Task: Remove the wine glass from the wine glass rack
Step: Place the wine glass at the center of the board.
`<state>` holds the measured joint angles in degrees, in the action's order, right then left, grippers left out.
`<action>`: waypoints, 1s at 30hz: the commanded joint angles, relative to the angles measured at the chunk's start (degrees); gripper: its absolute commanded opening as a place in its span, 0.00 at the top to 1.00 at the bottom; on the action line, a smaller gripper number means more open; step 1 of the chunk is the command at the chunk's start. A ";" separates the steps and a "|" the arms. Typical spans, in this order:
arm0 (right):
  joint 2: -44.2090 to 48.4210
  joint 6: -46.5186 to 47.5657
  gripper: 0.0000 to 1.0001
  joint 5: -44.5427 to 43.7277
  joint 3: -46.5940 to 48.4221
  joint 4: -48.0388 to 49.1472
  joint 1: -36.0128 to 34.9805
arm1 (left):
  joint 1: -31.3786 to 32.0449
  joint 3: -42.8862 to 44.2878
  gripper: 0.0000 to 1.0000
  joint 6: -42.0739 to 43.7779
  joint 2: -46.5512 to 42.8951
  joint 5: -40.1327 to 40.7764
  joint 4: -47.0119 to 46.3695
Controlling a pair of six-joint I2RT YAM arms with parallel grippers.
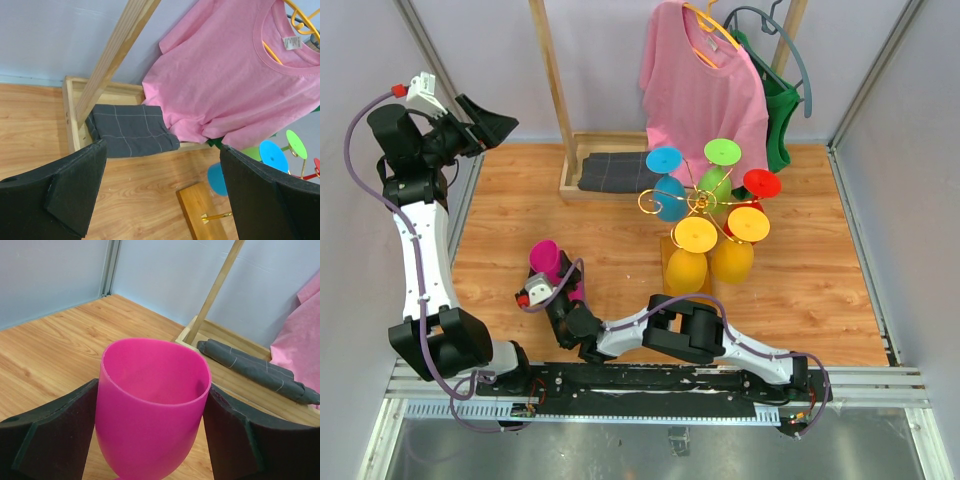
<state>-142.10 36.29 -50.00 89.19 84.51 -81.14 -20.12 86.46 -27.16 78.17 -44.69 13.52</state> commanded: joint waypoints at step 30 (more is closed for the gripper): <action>7.28 5.56 0.02 -1.37 -7.31 4.40 -2.14 | -0.36 -1.46 0.01 3.65 -0.18 -2.81 2.81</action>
<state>-138.82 40.84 -50.24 83.18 86.30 -81.45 -20.12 85.36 -24.82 78.17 -46.39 16.25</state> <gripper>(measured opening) 0.984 0.993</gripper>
